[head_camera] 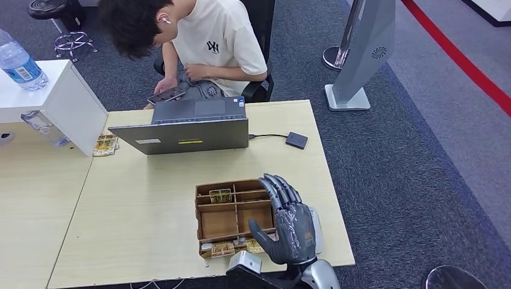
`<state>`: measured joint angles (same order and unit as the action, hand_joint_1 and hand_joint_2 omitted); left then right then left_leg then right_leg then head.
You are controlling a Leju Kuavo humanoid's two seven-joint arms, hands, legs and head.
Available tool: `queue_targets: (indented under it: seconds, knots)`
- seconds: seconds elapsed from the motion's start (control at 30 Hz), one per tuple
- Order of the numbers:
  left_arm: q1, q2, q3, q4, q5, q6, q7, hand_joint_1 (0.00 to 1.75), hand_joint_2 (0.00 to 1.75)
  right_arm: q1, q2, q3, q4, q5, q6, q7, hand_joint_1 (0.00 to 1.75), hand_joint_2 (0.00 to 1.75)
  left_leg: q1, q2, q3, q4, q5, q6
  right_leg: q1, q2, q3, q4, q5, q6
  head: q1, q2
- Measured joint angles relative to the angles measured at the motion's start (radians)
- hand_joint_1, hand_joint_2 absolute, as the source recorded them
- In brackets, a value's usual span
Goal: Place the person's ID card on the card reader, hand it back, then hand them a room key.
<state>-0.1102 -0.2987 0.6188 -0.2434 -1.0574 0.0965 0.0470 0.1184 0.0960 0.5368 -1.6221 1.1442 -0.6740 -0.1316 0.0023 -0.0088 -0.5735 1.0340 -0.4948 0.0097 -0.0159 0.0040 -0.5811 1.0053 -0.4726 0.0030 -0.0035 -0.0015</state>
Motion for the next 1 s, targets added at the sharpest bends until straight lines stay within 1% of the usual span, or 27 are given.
queue_targets:
  seconds: [0.03,0.13,0.17,0.33,0.4,0.47,0.6,0.7,0.87,1.0]
  knots:
    - [0.0,0.001,0.002,0.0,0.0,0.0,0.0,0.0,0.0,-0.006,-0.005,0.009,0.016,0.0,0.003,0.004,1.56,1.75,0.0,0.0,0.0,0.0,0.0,0.0,0.0,0.0,0.0,0.0,0.0,0.0,0.0,0.0]
    - [0.0,0.003,0.004,0.0,-0.001,-0.001,0.0,0.0,0.0,-0.028,-0.018,0.037,0.065,0.005,0.02,0.019,1.15,1.75,0.0,0.0,0.0,0.0,0.0,0.0,0.0,0.0,0.0,0.0,0.0,0.0,0.0,0.0]
    - [0.0,0.004,0.004,0.0,-0.001,-0.001,0.0,0.0,0.0,-0.037,-0.021,0.045,0.082,0.01,0.025,0.023,1.04,1.75,0.0,0.0,0.0,0.0,0.0,0.0,0.0,0.0,0.0,0.0,0.0,0.0,0.0,0.0]
    - [0.0,0.005,0.004,0.0,-0.006,-0.003,0.004,0.0,0.0,-0.08,-0.025,0.074,0.173,0.059,0.029,0.052,0.87,1.75,0.0,0.0,0.0,0.0,0.0,0.0,0.0,0.0,0.0,0.0,0.0,0.0,0.0,0.0]
    - [0.0,0.005,0.004,0.0,-0.008,-0.003,0.004,0.0,0.0,-0.091,-0.025,0.077,0.201,0.078,0.024,0.059,0.89,1.75,0.0,0.0,0.0,0.0,0.0,0.0,0.0,0.0,0.0,0.0,0.0,0.0,0.0,0.0]
    - [0.0,0.005,0.004,0.0,-0.009,-0.004,0.004,0.0,0.0,-0.1,-0.025,0.077,0.226,0.102,0.017,0.068,0.93,1.75,0.0,0.0,0.0,0.0,0.0,0.0,0.0,0.0,0.0,0.0,0.0,0.0,0.0,0.0]
    - [0.0,0.005,0.004,0.0,-0.011,-0.006,0.006,0.0,0.0,-0.115,-0.022,0.071,0.26,0.14,-0.002,0.081,1.08,1.75,0.0,0.0,0.0,0.0,0.0,0.0,0.0,0.0,0.0,0.0,0.0,0.0,0.0,0.0]
    - [0.0,0.005,0.004,0.0,-0.011,-0.006,0.007,0.0,0.0,-0.122,-0.02,0.056,0.267,0.161,-0.014,0.086,1.13,1.75,0.0,0.0,0.0,0.0,0.0,0.0,0.0,0.0,0.0,0.0,0.0,0.0,0.0,0.0]
    - [0.0,0.005,0.004,0.0,-0.011,-0.006,0.007,0.0,0.0,-0.123,-0.017,0.025,0.251,0.17,-0.016,0.087,1.12,1.75,0.0,0.0,0.0,0.0,0.0,0.0,0.0,0.0,0.0,0.0,0.0,0.0,0.0,0.0]
    - [0.0,0.005,0.004,0.0,-0.01,-0.006,0.007,0.0,0.0,-0.119,-0.017,0.005,0.215,0.169,-0.017,0.084,1.16,1.75,0.0,0.0,0.0,0.0,0.0,0.0,0.0,0.0,0.0,0.0,0.0,0.0,0.0,0.0]
